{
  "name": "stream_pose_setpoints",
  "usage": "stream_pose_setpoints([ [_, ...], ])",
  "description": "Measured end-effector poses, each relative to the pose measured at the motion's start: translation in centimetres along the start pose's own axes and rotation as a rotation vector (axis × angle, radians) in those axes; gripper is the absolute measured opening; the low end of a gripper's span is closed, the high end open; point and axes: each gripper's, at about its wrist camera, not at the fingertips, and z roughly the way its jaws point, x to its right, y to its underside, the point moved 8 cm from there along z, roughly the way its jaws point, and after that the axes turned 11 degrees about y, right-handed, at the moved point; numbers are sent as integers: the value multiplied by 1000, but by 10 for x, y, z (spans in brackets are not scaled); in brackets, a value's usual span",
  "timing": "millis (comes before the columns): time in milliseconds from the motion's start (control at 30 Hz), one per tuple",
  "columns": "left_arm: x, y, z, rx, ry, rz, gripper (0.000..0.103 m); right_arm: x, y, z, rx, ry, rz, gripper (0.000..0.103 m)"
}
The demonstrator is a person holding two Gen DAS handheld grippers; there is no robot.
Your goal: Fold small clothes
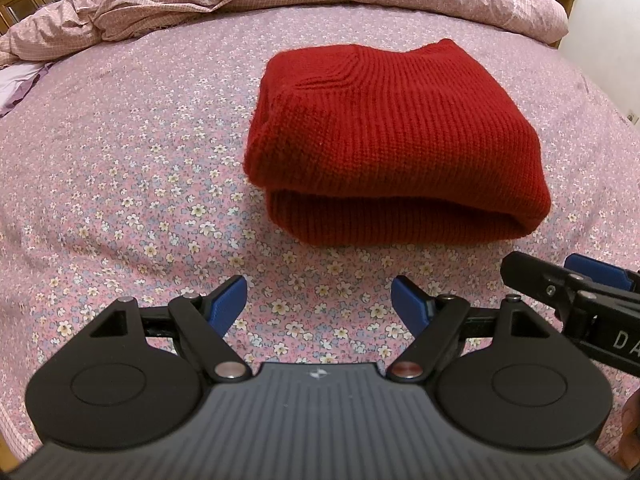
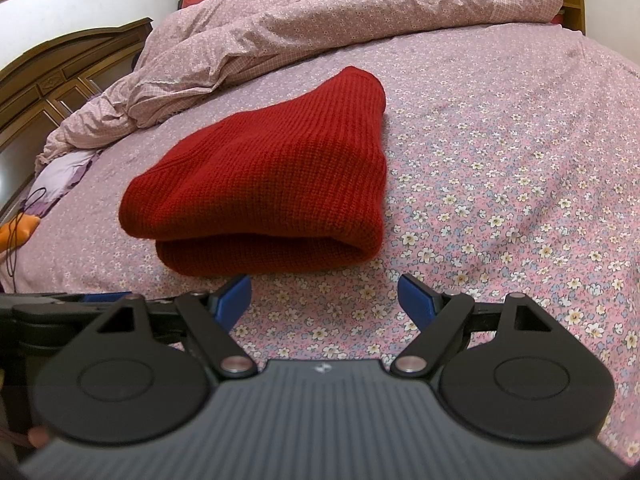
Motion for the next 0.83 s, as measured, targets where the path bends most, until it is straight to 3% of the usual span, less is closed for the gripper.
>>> stream_pose_setpoints([
  [833,3,5,2,-17,8,10,83,1,0,0,-2,0,1,82],
])
